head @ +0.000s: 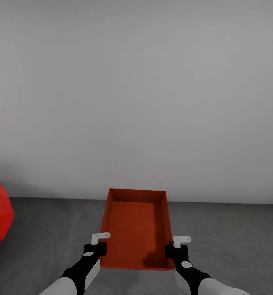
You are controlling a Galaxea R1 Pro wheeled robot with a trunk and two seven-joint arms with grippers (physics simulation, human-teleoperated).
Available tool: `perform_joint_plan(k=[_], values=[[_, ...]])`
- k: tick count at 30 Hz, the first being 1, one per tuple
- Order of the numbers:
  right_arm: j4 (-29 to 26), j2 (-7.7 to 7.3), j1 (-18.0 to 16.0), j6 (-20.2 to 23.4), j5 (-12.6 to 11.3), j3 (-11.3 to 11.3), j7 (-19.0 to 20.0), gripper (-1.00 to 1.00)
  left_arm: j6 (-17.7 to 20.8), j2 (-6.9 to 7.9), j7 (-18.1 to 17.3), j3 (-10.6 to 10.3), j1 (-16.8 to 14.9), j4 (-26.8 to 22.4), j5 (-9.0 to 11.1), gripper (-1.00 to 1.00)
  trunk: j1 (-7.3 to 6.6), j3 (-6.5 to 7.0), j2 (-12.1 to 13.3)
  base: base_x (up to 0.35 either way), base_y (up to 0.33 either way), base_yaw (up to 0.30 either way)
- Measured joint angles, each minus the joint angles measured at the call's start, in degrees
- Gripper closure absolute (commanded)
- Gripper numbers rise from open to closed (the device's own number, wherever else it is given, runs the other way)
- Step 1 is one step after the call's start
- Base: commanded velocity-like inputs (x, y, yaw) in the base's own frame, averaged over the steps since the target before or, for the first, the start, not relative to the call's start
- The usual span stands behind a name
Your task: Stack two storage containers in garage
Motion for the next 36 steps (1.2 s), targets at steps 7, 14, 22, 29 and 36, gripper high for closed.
perform_joint_plan(k=[7,14,22,29,36], values=[[0.0,0.0,0.0,0.0,0.0,0.0,0.0,1.0,0.0,0.0,0.0,0.0,0.0,0.0,0.0,1.0,0.0,-0.64,0.0,0.0,0.0,0.0],[0.0,0.0,0.0,0.0,0.0,0.0,0.0,1.0,-0.1,0.0,0.0,0.1,0.0,0.0,0.0,1.0,-0.01,-1.27,0.0,0.066,0.0,0.0],[0.0,0.0,0.0,0.0,0.0,-0.1,0.0,1.0,0.0,0.0,0.0,0.0,0.0,-0.1,0.0,1.0,0.0,-2.0,0.0,0.071,0.0,0.0],[0.0,0.0,0.0,-0.1,0.0,0.0,0.0,1.0,0.0,0.0,0.0,0.0,0.0,0.0,0.0,1.0,0.0,-2.64,0.0,0.004,0.0,0.0],[0.0,0.0,0.0,-0.1,0.0,0.0,0.0,1.0,-0.1,0.0,0.0,0.0,0.0,0.0,0.0,1.0,0.0,-3.27,0.0,0.0,0.0,0.0]])
